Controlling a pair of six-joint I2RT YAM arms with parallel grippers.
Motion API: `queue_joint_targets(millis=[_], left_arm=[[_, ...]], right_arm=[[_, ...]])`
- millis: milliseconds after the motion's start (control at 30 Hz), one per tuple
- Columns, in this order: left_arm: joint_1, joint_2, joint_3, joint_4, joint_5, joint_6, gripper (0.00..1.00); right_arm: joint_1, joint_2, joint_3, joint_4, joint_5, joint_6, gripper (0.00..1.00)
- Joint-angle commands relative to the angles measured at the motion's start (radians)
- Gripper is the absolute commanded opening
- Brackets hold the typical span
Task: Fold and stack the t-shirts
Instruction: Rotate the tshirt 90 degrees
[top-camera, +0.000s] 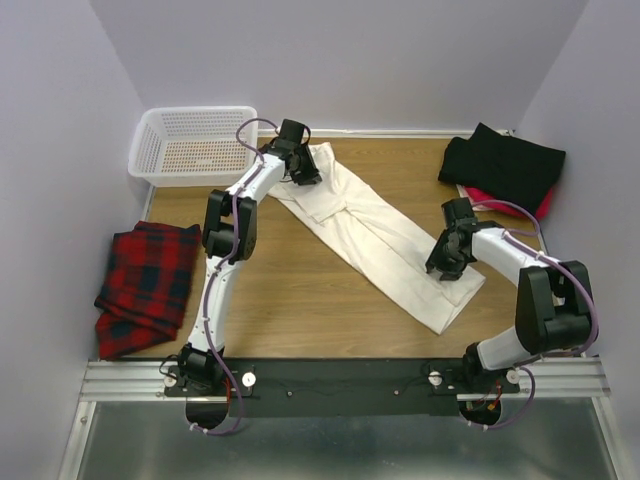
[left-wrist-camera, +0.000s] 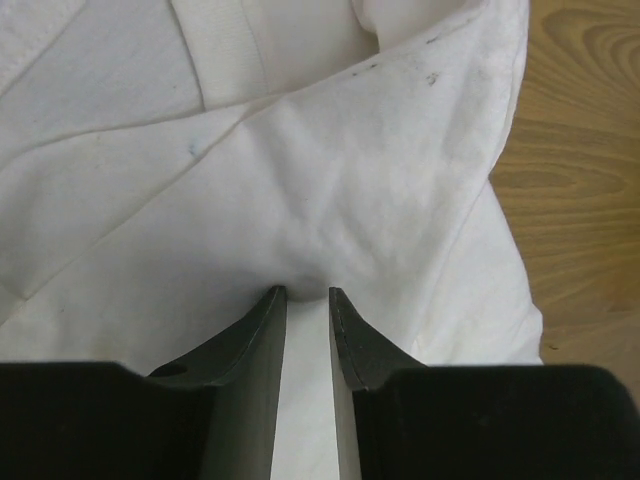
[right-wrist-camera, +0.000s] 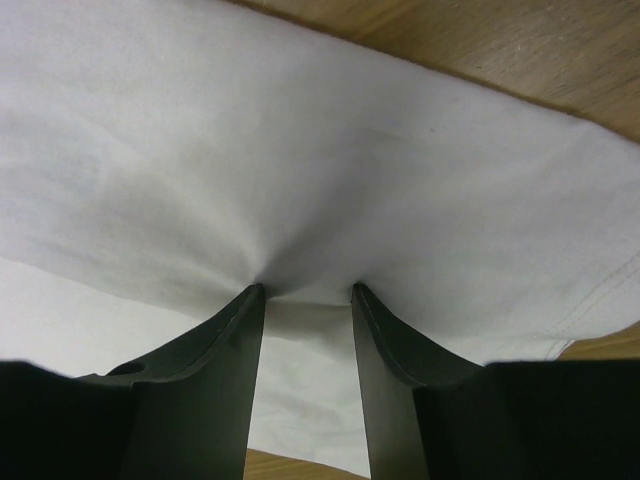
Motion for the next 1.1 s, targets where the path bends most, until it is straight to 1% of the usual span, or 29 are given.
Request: queue_joint_targets(millis=[0,100,267,333,367,433,467,533,600,733,900,933,967,1033,1067], left_arm=[[0.005,0.082,0.082,0.177,0.212,-0.063,0.31],[0.005,0.115,0.145,0.259,0.261,-0.106,0.31],[0.008,0.142,0.138,0.493,0.365,-0.252,0.32],[0.008,0.161,0.136,0.551,0.389,-0.291,0.32],[0.008,0.169,0.132,0.616,0.412,-0.312,0.32],[0.008,0.183,0.113,0.682,0.437,-0.374,0.32],[0.008,0.189,0.106,0.758,0.468,-0.392,0.32],[0.008,0.211,0.107,0.814,0.495,-0.444,0.32],[0.008,0.214,0.105,0.878,0.523,-0.463,0.32],[0.011,0.176,0.099,0.906,0.545,-0.443,0.32],[0.022,0.073,0.011,0.895,0.537,-0.365,0.32],[0.023,0.041,-0.012,0.882,0.532,-0.347,0.32],[0.026,0.025,-0.017,0.831,0.522,-0.325,0.32],[0.028,-0.022,-0.034,0.776,0.505,-0.244,0.32],[0.028,-0.038,-0.034,0.688,0.485,-0.210,0.32]], right_arm=[[0.029,0.015,-0.083,-0.117,-0.065,0.001,0.49],[0.044,-0.007,-0.112,-0.117,-0.073,0.002,0.49],[0.082,-0.044,-0.124,-0.118,-0.125,0.024,0.50],[0.099,-0.050,-0.130,-0.120,-0.131,0.037,0.50],[0.120,-0.051,-0.133,-0.118,-0.131,0.043,0.50],[0.160,-0.054,-0.138,-0.117,-0.139,0.066,0.49],[0.177,-0.054,-0.140,-0.115,-0.140,0.076,0.50],[0.211,-0.055,-0.141,-0.105,-0.155,0.097,0.50],[0.259,-0.047,-0.138,-0.085,-0.169,0.108,0.50],[0.337,-0.018,-0.114,-0.062,-0.200,0.116,0.50],[0.449,0.044,-0.065,-0.031,-0.224,0.102,0.50],[0.469,0.054,-0.058,-0.026,-0.231,0.097,0.50],[0.508,0.067,-0.046,-0.011,-0.232,0.094,0.50],[0.548,0.109,-0.005,0.001,-0.232,0.087,0.50],[0.585,0.124,0.009,0.016,-0.229,0.083,0.50]])
